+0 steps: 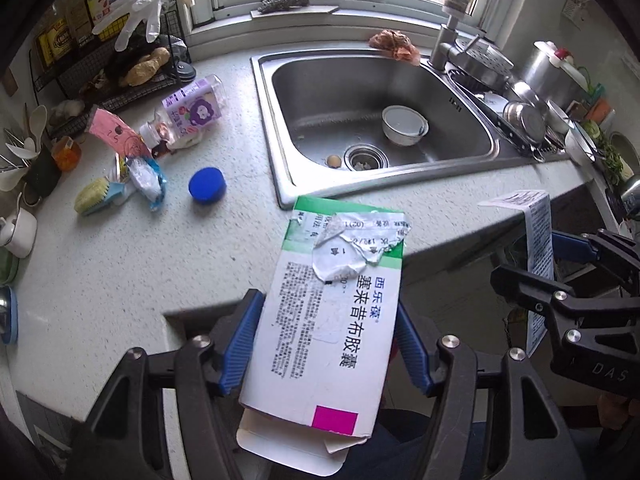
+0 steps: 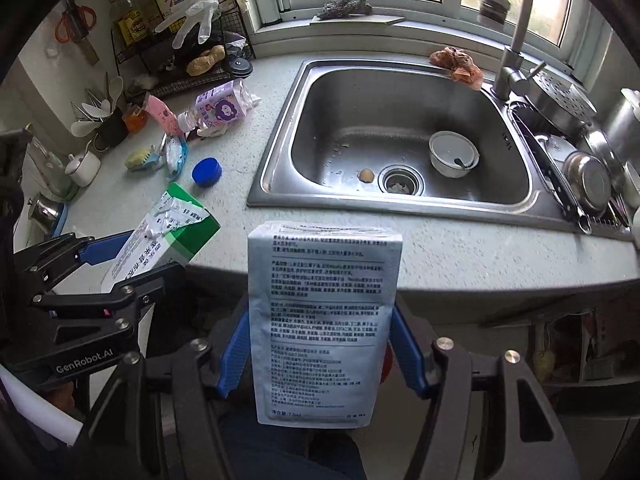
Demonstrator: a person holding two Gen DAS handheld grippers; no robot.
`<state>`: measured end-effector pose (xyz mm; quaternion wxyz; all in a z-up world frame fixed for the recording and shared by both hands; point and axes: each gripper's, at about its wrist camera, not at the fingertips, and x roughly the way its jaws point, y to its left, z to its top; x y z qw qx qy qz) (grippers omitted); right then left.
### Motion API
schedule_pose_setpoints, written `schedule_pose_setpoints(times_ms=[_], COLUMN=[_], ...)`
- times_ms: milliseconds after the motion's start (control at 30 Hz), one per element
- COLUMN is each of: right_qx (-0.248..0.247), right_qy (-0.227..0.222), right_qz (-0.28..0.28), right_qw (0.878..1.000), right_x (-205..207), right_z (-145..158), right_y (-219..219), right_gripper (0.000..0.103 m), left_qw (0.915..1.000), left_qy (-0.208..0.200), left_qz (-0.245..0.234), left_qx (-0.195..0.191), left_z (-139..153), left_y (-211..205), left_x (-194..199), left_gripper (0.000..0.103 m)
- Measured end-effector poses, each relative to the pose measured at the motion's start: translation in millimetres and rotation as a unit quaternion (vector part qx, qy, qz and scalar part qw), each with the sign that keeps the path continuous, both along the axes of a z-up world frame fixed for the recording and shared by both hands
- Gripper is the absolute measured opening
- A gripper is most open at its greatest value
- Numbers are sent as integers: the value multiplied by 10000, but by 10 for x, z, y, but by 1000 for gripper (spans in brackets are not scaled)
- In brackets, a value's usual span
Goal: Collect trash
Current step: 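Lift the box with left tool while right tool carries the sachet toward the red bucket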
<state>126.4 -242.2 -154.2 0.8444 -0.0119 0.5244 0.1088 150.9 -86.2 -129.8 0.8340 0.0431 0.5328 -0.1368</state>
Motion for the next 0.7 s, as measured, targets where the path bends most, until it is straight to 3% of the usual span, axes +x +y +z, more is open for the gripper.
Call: schedule_pose_setpoints(times_ms=[167, 400, 567, 700], right_qx=[21, 139, 190, 290], right_qy=[159, 576, 1031, 1256], right_qz=[-17, -296, -594, -772], right_qw=[9999, 9978, 9927, 9886], right_x=[-400, -622, -596, -521], right_z=[-172, -642, -1276, -1878], right_y=[-265, -526, -700, -821], right_gripper=[61, 61, 61, 61], left_qw=[9994, 9950, 9902, 9860], left_qy=[311, 838, 1137, 1305], left_qz=[-122, -524, -802, -994], left_qx=[104, 121, 108, 284], left_z=[-213, -768, -1389, -2048], left_y=[-250, -566, -822, -989], left_x=[-402, -554, -507, -446], left_gripper=[62, 62, 62, 62])
